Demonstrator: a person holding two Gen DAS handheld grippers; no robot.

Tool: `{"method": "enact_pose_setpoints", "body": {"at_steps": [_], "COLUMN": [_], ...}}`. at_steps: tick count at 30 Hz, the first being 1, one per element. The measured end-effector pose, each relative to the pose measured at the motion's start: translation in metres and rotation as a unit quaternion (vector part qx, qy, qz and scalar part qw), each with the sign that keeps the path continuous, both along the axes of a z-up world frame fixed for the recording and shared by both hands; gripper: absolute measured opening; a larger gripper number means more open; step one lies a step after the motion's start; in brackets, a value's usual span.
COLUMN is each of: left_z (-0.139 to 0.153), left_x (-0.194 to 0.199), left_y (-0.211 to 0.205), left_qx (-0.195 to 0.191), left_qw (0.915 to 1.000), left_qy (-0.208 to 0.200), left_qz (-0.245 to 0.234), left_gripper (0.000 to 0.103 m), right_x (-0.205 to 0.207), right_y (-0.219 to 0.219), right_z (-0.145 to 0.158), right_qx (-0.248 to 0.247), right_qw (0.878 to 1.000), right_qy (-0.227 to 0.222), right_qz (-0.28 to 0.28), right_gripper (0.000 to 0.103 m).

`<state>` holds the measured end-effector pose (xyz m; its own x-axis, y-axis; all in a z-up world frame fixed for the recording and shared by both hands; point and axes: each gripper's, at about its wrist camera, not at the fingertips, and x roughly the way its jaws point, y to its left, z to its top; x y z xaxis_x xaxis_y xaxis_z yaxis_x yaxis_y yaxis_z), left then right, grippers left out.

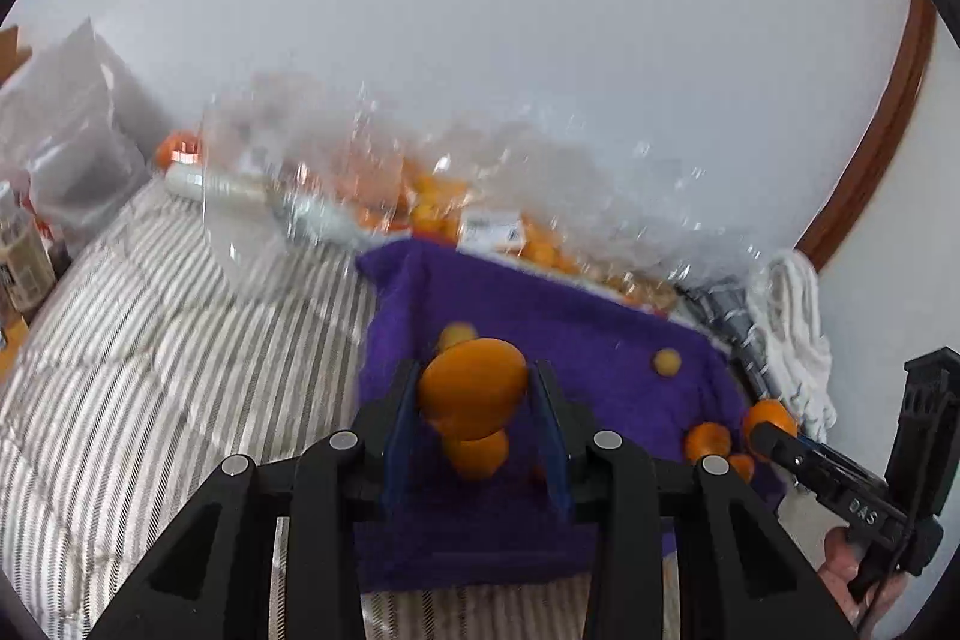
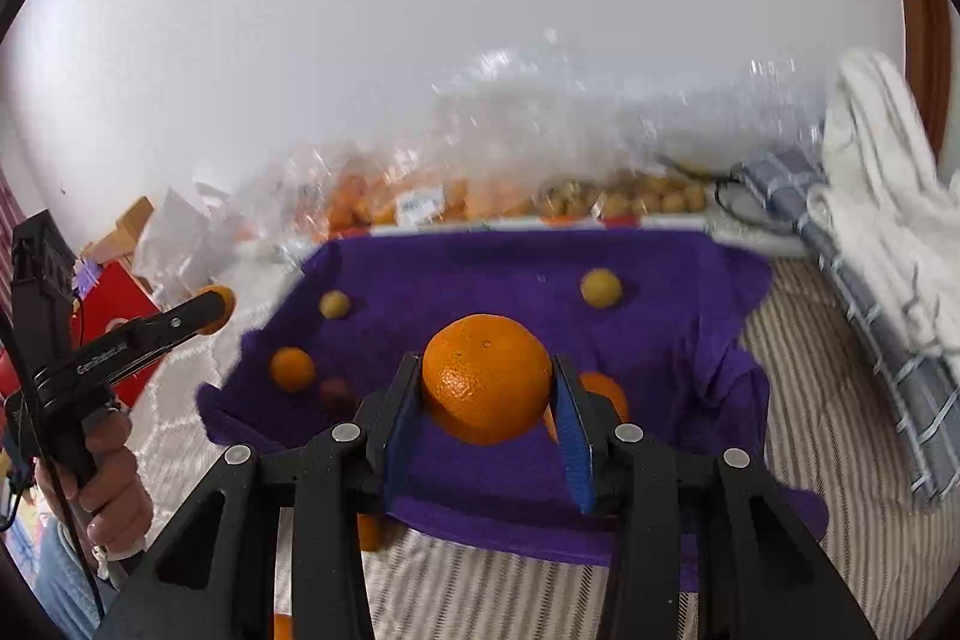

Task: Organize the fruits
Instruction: 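Carry both oranges over the purple towel with the right and left grippers, then open both grippers to drop the oranges onto the purple towel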

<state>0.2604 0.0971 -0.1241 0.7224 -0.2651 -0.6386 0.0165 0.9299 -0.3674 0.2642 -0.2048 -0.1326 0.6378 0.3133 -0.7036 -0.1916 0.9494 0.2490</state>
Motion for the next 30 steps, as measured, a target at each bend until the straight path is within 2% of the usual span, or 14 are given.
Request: {"method": "enact_pose_setpoints", "body": {"at_steps": [6, 11, 14, 22, 26, 30], "left_z": [-0.009, -0.023, -0.030, -0.033, -0.033, -0.030], "left_x": [0.000, 0.004, 0.004, 0.006, 0.006, 0.005], "left_y": [-0.007, -0.012, -0.014, -0.025, -0.027, -0.028], "left_qx": [0.002, -0.030, -0.025, 0.004, 0.010, 0.005], "left_qw": [0.9996, 0.9964, 0.9957, 0.9964, 0.9976, 0.9978], "left_qy": [0.020, 0.066, 0.080, 0.075, 0.056, 0.052], "left_qz": [-0.022, -0.044, -0.039, -0.040, -0.039, -0.040], "left_gripper": [0.035, 0.035, 0.035, 0.035, 0.035, 0.041], "right_x": [0.005, 0.003, 0.002, 0.004, 0.005, 0.006], "right_y": [0.004, 0.016, 0.023, 0.027, 0.028, 0.031], "right_z": [-0.021, -0.027, -0.031, -0.038, -0.040, -0.040], "right_qx": [-0.023, -0.049, -0.063, -0.075, -0.074, -0.083], "right_qw": [0.999, 0.998, 0.997, 0.996, 0.996, 0.996], "right_qy": [0.024, 0.023, 0.026, 0.038, 0.042, 0.038], "right_qz": [0.001, 0.016, 0.022, 0.022, 0.018, 0.017], "right_gripper": [0.042, 0.042, 0.042, 0.042, 0.042, 0.042]}}
